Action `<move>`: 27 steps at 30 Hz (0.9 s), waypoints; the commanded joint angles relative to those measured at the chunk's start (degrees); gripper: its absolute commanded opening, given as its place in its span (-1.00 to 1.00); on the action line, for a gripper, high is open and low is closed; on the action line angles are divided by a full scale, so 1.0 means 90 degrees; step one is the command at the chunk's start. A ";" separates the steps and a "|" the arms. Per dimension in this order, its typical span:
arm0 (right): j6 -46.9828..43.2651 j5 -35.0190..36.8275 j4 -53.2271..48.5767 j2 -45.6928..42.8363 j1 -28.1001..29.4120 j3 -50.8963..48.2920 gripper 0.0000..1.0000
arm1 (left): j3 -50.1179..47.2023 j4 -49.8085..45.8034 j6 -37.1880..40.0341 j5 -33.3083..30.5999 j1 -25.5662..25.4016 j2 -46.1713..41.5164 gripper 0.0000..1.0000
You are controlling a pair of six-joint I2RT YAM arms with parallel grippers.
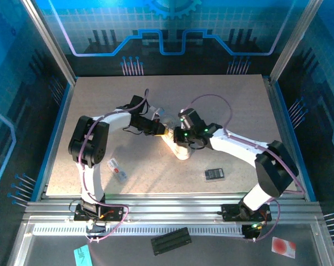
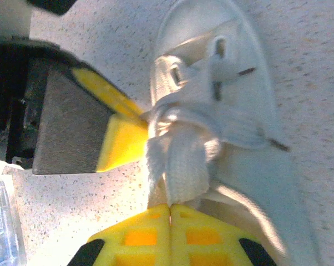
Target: Tie the shoes
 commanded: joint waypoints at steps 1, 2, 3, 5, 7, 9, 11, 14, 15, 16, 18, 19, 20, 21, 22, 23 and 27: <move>-0.0504 -0.0605 -0.0475 -0.0226 -0.0357 -0.0023 -1.00 | -0.0231 0.0130 0.0206 -0.0094 0.0036 -0.0415 -1.00; -0.0693 -0.0817 -0.0582 -0.0167 -0.0435 0.0048 -1.00 | -0.0299 0.0208 0.0211 -0.0139 0.0036 -0.0489 -1.00; -0.0857 -0.0998 -0.0716 -0.0093 -0.0496 0.0149 -1.00 | -0.0364 0.0268 0.0229 -0.0159 0.0036 -0.0540 -1.00; -0.1294 -0.1361 -0.1094 0.0166 -0.0613 0.0434 -1.00 | -0.0469 0.0374 0.0254 -0.0207 0.0030 -0.0642 -1.00; -0.1684 -0.1537 -0.1466 0.0411 -0.0684 0.0695 -1.00 | -0.0545 0.0418 0.0305 -0.0238 0.0024 -0.0710 -1.00; -0.2099 -0.1679 -0.1797 0.0615 -0.0740 0.0938 -1.00 | -0.0615 0.0412 0.0379 -0.0328 0.0016 -0.0767 -1.00; -0.2491 -0.1544 -0.2147 0.0776 -0.0772 0.1192 -1.00 | -0.0668 0.0382 0.0430 -0.0412 0.0006 -0.0831 -1.00; -0.3059 -0.1439 -0.2538 0.0936 -0.0820 0.1526 -1.00 | -0.0645 0.0149 0.0573 -0.0590 0.0006 -0.0843 -1.00; -0.3204 -0.1409 -0.2656 0.0996 -0.0856 0.1633 -1.00 | -0.0631 0.0048 0.0622 -0.0659 -0.0003 -0.0842 -1.00; -0.3345 -0.1394 -0.2808 0.1055 -0.0892 0.1766 -1.00 | -0.0613 -0.0074 0.0687 -0.0742 -0.0013 -0.0836 -1.00; -0.3612 -0.1350 -0.3076 0.1157 -0.0970 0.1994 -1.00 | -0.0592 -0.0273 0.0781 -0.0895 -0.0041 -0.0813 -1.00; -0.3737 -0.1331 -0.3189 0.1209 -0.1017 0.2097 -1.00 | -0.0591 -0.0352 0.0827 -0.0953 -0.0059 -0.0806 -1.00; -0.3852 -0.1304 -0.3296 0.1263 -0.1043 0.2194 -1.00 | -0.0591 -0.0406 0.0852 -0.1020 -0.0086 -0.0813 -1.00; -0.3962 -0.1282 -0.3380 0.1309 -0.1064 0.2272 -1.00 | -0.0604 -0.0438 0.0870 -0.1069 -0.0108 -0.0822 -1.00; -0.4096 -0.1232 -0.3485 0.1356 -0.1075 0.2346 -1.00 | -0.0600 -0.0469 0.0880 -0.1114 -0.0134 -0.0832 -1.00; -0.4211 -0.1145 -0.3573 0.1403 -0.1080 0.2403 -1.00 | -0.0610 -0.0489 0.0883 -0.1171 -0.0159 -0.0840 -1.00; -0.4487 -0.1009 -0.3747 0.1555 -0.1080 0.2472 -1.00 | -0.0666 -0.0463 0.0858 -0.1272 -0.0262 -0.0834 -1.00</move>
